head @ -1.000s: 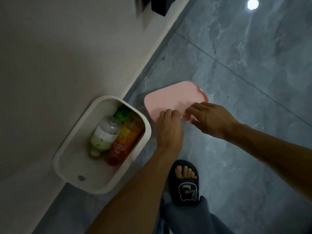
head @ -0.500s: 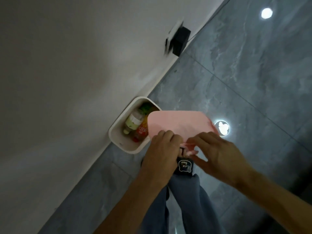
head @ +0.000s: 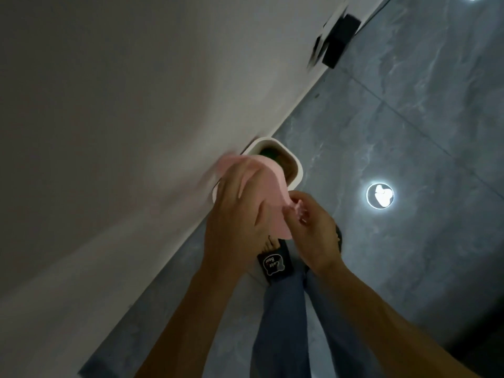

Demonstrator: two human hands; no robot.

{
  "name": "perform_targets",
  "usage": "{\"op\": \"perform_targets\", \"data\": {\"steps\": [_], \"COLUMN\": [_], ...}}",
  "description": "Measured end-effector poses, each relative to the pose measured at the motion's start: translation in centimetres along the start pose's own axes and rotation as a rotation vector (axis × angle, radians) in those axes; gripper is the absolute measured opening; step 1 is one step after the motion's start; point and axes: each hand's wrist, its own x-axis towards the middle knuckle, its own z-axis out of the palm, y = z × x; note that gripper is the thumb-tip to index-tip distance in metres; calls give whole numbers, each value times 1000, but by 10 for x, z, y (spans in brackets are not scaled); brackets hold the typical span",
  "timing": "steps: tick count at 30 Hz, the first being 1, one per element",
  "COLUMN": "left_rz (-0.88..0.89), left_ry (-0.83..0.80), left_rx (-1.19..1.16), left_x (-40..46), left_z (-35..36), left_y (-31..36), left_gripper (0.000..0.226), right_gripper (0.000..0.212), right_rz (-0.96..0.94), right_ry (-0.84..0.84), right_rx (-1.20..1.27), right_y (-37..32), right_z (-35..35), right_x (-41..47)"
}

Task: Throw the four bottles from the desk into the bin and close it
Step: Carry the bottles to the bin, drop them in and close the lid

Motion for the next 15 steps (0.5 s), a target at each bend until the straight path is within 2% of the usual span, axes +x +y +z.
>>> {"op": "perform_targets", "data": {"steps": [4,8,15], "left_rz": [-183,-137,-54], "left_ry": [-119,-199,-345], "left_rx": [-11,13,211], "left_x": [-11,-8,1], "left_z": [36,69,110], "left_y": [-30,-51,-75], "left_gripper": [57,58,69], "right_gripper": [21,23,29], "right_rz": [238,446,614], "right_ry": [-67,-59,90], "right_rx": [311,700,816], "right_y": [22,41,55], "right_z": [17,36,71], "right_x": [11,22,59]}}
